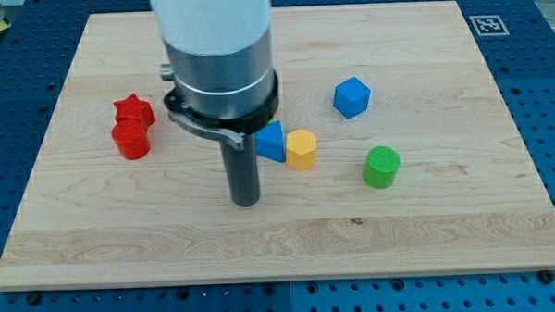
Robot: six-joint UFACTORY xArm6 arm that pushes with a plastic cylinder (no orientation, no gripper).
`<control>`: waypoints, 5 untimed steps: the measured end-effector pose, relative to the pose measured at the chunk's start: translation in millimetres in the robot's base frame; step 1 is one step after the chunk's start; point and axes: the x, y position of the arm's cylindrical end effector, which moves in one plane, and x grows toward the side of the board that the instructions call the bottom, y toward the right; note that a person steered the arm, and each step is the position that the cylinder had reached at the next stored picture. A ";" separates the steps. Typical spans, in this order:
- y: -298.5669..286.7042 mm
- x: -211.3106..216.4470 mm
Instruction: Push the blue triangle in between the red circle and yellow hexagon
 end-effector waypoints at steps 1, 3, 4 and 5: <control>25.8 0.0; 75.0 0.0; 92.6 -1.6; 107.9 -8.7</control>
